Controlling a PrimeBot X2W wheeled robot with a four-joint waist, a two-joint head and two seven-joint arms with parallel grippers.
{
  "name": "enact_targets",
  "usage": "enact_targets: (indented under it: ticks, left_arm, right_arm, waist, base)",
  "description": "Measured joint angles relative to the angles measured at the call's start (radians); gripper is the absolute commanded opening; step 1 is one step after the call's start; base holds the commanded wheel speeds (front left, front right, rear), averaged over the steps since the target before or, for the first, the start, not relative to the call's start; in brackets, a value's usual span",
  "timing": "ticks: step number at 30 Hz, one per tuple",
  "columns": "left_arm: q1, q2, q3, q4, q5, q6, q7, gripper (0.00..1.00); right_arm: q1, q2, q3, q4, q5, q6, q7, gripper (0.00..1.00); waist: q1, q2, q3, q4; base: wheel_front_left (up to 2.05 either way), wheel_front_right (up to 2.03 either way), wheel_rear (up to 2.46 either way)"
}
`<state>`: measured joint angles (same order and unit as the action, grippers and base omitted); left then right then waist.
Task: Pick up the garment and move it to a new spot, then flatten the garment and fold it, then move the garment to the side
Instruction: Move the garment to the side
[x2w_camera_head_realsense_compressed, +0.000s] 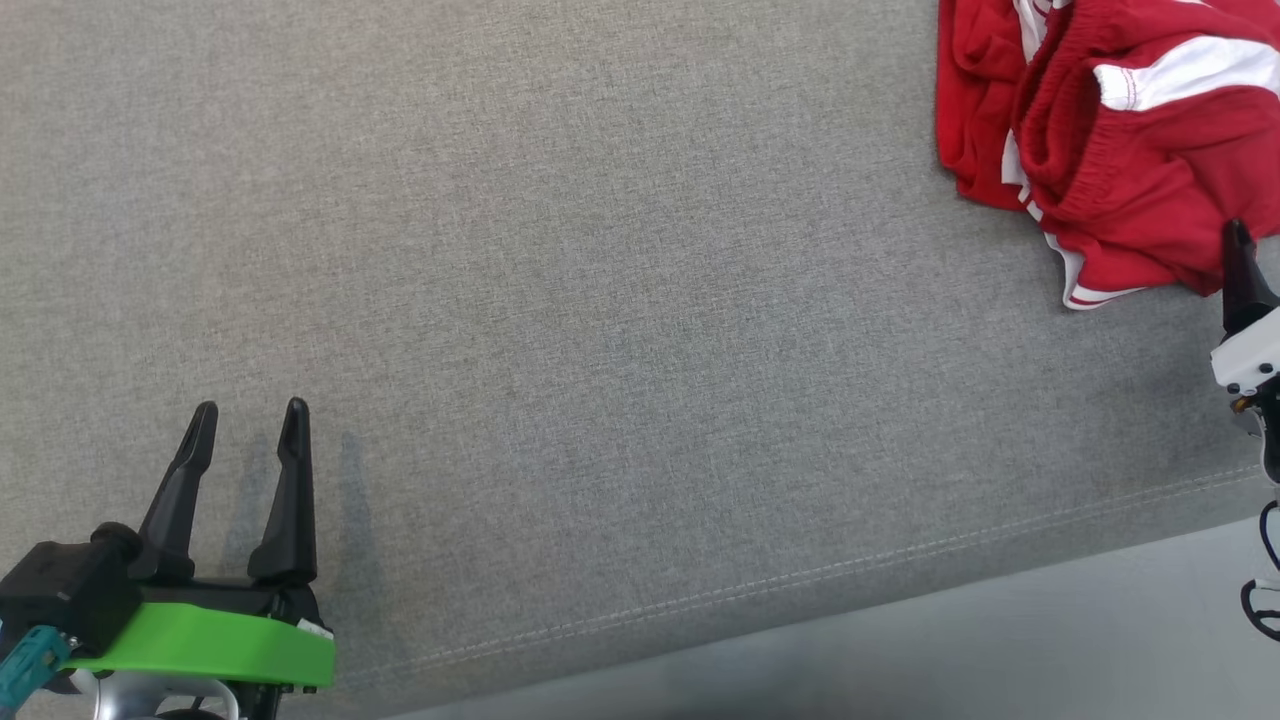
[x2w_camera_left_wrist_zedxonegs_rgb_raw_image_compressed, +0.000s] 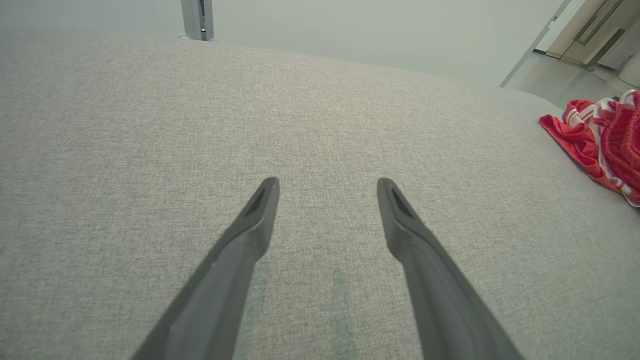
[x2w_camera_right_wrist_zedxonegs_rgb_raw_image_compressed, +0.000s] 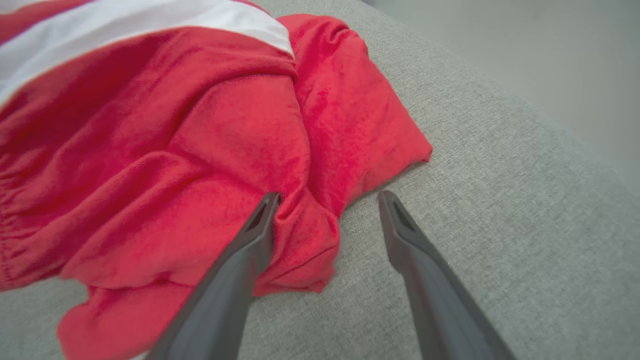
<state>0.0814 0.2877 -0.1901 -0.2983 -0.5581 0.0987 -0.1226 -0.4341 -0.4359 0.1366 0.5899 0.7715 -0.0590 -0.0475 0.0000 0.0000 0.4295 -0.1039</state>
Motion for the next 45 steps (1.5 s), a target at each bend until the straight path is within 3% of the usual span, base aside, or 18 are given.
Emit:
enact_targets:
  ticks: [9, 15, 30, 45]
  left_arm:
    - [-0.001, -0.003, -0.010, 0.015, 0.007, 0.000, 0.007, 1.00]
    - [-0.003, -0.023, -0.020, 0.039, 0.007, 0.000, -0.005, 1.00]
    - [-0.004, -0.042, -0.025, 0.153, 0.005, -0.001, -0.047, 1.00]
    - [-0.002, -0.045, -0.045, 0.265, 0.018, -0.001, -0.046, 1.00]
  right_arm:
    - [-0.006, 0.021, 0.000, 0.022, -0.030, -0.005, -0.070, 1.00]
    - [-0.005, -0.011, 0.004, 0.018, -0.092, -0.013, -0.159, 1.00]
    - [0.081, -0.026, 0.025, -0.133, -0.203, -0.033, -0.200, 1.00]
    - [0.261, 0.073, 0.083, -0.251, -0.281, -0.049, -0.203, 1.00]
  waist:
    - [0.0000, 0.0000, -0.013, 0.014]
    - [0.0000, 0.0000, -0.040, 0.024]
    - [0.0000, 0.0000, -0.165, 0.051]
    - [0.0000, 0.0000, -0.287, 0.123]
  base:
    - [0.00, 0.00, 0.00]
    - [0.00, 0.00, 0.00]
    - [0.00, 0.00, 0.00]
    - [0.00, 0.00, 0.00]
